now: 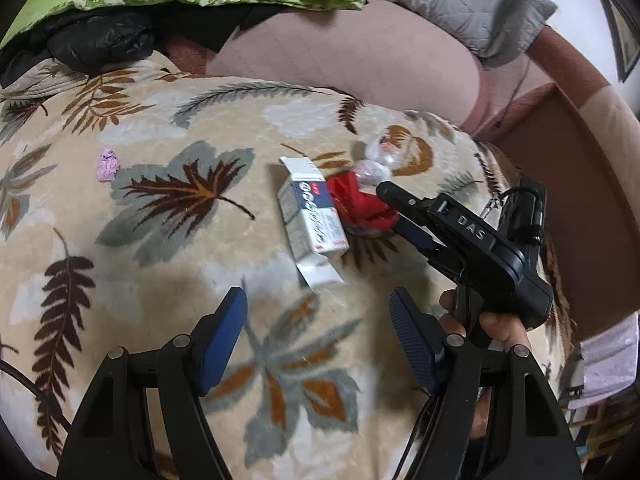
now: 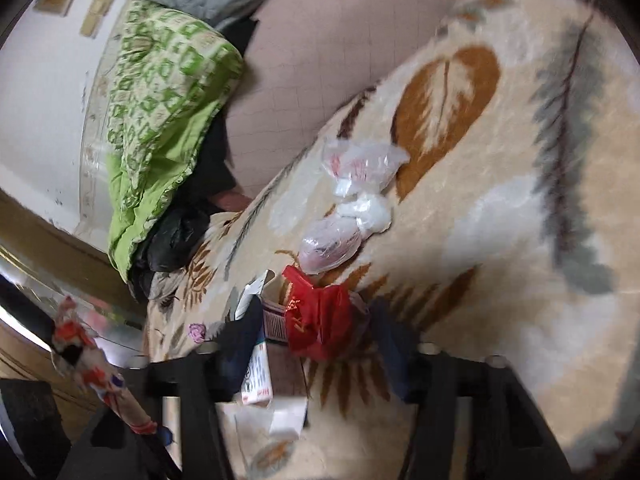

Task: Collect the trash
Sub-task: 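Grasp the red wrapper with the right tool while the left tool grasps the small white-and-blue box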

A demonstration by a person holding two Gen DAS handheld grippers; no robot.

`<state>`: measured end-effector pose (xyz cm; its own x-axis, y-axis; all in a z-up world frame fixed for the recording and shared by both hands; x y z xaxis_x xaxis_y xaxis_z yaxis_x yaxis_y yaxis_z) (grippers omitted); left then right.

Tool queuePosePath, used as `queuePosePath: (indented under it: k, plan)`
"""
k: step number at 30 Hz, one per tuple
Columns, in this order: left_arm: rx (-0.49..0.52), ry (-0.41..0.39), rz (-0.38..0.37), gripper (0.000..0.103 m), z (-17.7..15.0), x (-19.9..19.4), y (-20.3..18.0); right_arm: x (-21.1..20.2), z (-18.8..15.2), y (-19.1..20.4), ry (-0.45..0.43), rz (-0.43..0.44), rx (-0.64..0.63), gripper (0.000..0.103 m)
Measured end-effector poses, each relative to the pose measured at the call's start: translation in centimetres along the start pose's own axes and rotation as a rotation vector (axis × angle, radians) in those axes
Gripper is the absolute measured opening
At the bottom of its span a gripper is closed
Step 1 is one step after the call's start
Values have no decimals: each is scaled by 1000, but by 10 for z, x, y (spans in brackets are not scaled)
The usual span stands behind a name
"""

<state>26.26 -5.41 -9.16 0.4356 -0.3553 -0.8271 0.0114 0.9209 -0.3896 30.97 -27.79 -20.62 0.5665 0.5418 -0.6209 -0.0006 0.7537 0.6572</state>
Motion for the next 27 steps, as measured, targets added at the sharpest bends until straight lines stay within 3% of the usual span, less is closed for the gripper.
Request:
queuePosePath:
  k: [1, 6, 10, 14, 17, 18, 19, 20, 24, 27]
  plan:
    - [-2, -3, -1, 72, 3, 3, 1, 5, -1, 0, 15, -7, -6, 28]
    - [-4, 8, 0, 72, 19, 27, -3, -21, -10, 6, -35, -44, -41, 25]
    - [-23, 21, 14, 72, 32, 50, -9, -75, -22, 3, -131, -126, -53, 24]
    - [-3, 34, 90, 72, 41, 79, -24, -131, -42, -5, -212, -156, -34, 24]
    - [20, 37, 212, 71, 47, 106, -31, -162, -55, -7, -245, -149, -19, 24]
    - [17, 33, 260, 65, 46, 113, -30, -175, -62, -8, -260, -149, -22, 24]
    - [5, 35, 291, 40, 45, 117, -27, -185, -67, -9, -273, -146, -21, 24]
    - [-19, 43, 310, 35, 42, 119, -24, -196, -74, -11, -289, -127, -9, 24]
    - [-33, 35, 287, 34, 29, 103, -25, -231, -96, -18, -327, -14, 93, 24]
    - [-33, 20, 207, 34, 10, 60, -43, -260, -115, -15, -365, 20, 126, 24]
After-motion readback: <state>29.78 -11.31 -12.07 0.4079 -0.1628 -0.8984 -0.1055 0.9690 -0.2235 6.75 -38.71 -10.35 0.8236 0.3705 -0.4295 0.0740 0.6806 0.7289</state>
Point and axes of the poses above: each gripper's, at about its wrist camera, not at the fingertips, and x roughly the way its jaws point, y to its left, z to its top, the point moved 2 cm from there along x, roughly the way its jaws point, and after that the axes turned 7 degrees about -x, right-handed, at the moved point
